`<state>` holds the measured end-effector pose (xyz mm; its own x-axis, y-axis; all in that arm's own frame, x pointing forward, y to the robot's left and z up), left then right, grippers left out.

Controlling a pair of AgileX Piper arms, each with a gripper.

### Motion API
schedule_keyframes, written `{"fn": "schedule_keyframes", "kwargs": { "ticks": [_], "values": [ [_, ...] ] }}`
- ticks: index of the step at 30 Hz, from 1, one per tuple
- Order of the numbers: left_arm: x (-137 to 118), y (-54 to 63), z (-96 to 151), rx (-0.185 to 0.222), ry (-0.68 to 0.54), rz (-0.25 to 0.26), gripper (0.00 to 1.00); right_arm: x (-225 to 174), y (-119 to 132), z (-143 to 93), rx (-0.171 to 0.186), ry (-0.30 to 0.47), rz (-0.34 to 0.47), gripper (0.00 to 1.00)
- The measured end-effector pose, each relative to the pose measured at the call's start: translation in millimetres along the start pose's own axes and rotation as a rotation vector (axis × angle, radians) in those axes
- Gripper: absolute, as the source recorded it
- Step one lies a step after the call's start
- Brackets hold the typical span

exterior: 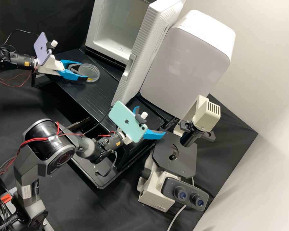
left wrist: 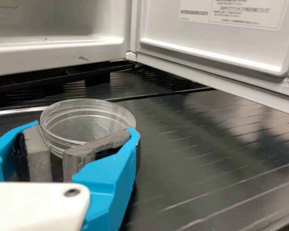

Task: Take the petri dish out of the incubator

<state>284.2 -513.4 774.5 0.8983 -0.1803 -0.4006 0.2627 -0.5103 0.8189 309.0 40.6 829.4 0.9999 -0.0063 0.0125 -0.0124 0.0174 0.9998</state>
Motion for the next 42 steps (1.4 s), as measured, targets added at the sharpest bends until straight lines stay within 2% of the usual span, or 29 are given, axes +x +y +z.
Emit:
{"fn": "schedule_keyframes", "kwargs": {
  "ticks": [6, 9, 12, 17, 21, 33, 35, 39, 42],
  "values": [
    [-8.0, -0.8, -1.4, 0.041, -0.016, -0.014, 0.00, 0.0, 0.0, 0.0, 0.000, 0.000, 0.000, 1.00],
    [-10.1, -2.6, -1.0, 0.044, -0.035, -0.030, 0.00, 0.0, 0.0, 0.0, 0.000, 0.000, 0.000, 1.00],
    [-12.6, -3.1, -0.7, 0.037, -0.086, -0.044, 0.00, 0.0, 0.0, 0.0, 0.000, 0.000, 0.000, 1.00],
    [-16.2, 0.6, 3.5, 0.014, -0.205, -0.023, 0.00, 0.0, 0.0, 0.0, 0.000, 0.000, 0.000, 1.00],
    [-17.0, -0.5, 5.9, 0.006, -0.255, -0.030, 0.00, 0.0, 0.0, 0.0, 0.000, 0.000, 0.000, 1.00],
    [-15.1, -3.8, 3.9, -0.014, -0.246, -0.047, 0.00, 0.0, 0.0, 0.0, 0.000, 0.000, 0.000, 1.00],
    [-15.0, -3.3, 1.5, -0.043, -0.219, -0.035, 0.00, 0.0, 0.0, 0.0, 0.000, 0.000, 0.000, 1.00],
    [-15.3, -5.6, -4.6, -0.083, -0.155, -0.042, 0.00, 0.0, 0.0, 0.0, 0.000, 0.000, 0.000, 1.00],
    [-16.6, -8.7, -7.3, -0.092, -0.132, -0.057, 0.00, 0.0, 0.0, 0.0, 0.000, 0.000, 0.000, 1.00]
  ]
}}
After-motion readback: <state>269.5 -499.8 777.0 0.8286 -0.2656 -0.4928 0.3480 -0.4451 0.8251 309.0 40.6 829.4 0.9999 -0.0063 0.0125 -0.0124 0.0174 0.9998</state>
